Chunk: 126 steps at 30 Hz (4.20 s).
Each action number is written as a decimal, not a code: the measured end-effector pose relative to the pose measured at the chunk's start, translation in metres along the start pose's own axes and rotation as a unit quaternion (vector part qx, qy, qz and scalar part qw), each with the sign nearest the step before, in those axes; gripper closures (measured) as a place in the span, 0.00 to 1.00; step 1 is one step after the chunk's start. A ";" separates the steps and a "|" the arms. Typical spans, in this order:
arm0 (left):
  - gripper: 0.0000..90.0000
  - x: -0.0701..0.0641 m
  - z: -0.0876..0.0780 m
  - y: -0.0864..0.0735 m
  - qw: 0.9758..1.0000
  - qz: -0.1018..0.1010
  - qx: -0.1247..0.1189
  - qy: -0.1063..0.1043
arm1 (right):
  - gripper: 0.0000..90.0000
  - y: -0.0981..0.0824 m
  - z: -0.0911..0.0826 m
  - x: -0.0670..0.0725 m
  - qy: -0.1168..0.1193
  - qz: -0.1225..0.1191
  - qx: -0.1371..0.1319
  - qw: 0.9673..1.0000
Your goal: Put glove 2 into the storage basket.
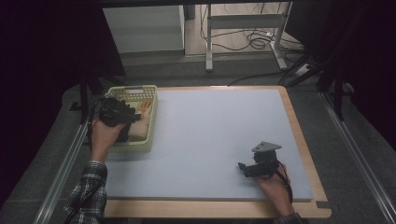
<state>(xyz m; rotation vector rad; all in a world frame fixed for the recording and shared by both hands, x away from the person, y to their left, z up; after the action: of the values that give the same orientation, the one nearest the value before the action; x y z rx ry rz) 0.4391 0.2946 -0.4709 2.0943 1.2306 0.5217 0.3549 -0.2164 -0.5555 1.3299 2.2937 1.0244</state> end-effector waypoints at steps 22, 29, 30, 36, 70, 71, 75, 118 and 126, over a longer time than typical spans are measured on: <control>0.00 -0.032 -0.015 0.011 0.998 0.041 -0.033 -0.029 | 0.06 0.000 0.000 0.000 -0.001 -0.001 0.001 1.000; 0.00 -0.048 -0.015 0.017 0.996 0.060 -0.043 -0.042 | 0.06 0.000 0.000 0.000 -0.001 -0.001 0.001 1.000; 0.00 -0.051 -0.015 0.018 0.996 0.063 -0.045 -0.044 | 0.06 0.000 0.000 0.000 -0.001 -0.001 0.001 1.000; 0.01 -0.064 -0.015 0.023 0.994 0.079 -0.050 -0.052 | 0.06 0.000 0.000 0.000 -0.001 -0.002 0.000 1.000; 0.01 -0.144 0.012 0.033 0.981 0.152 -0.056 -0.109 | 0.06 0.000 0.000 0.000 -0.001 -0.001 0.000 1.000; 0.01 -0.146 0.013 0.033 0.981 0.152 -0.057 -0.110 | 0.06 0.000 0.000 0.000 -0.001 -0.001 0.000 1.000; 0.01 -0.156 0.014 0.033 0.978 0.162 -0.061 -0.117 | 0.06 0.000 0.000 0.000 -0.001 -0.002 0.000 1.000; 0.00 -0.204 0.039 -0.050 0.966 0.186 -0.043 -0.172 | 0.06 0.000 0.000 0.001 -0.002 -0.004 -0.002 1.000; 0.00 -0.202 0.046 -0.072 0.968 0.190 -0.020 -0.164 | 0.06 0.000 -0.001 0.001 -0.003 -0.005 -0.002 1.000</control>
<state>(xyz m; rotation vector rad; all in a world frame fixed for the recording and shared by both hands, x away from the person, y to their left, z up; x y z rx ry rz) 0.3261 0.1271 -0.5573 2.2788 0.6310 0.3396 0.3543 -0.2159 -0.5549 1.3183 2.2903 1.0198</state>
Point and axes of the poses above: each handheld gripper's, and its own axes: z roughly forward along the jaws, y roughly out of its top, x roughly to its left, the point moved 3 cm from there along z, roughly forward along the jaws, and after that the axes turned 12 degrees about z, right-handed, at the moved point
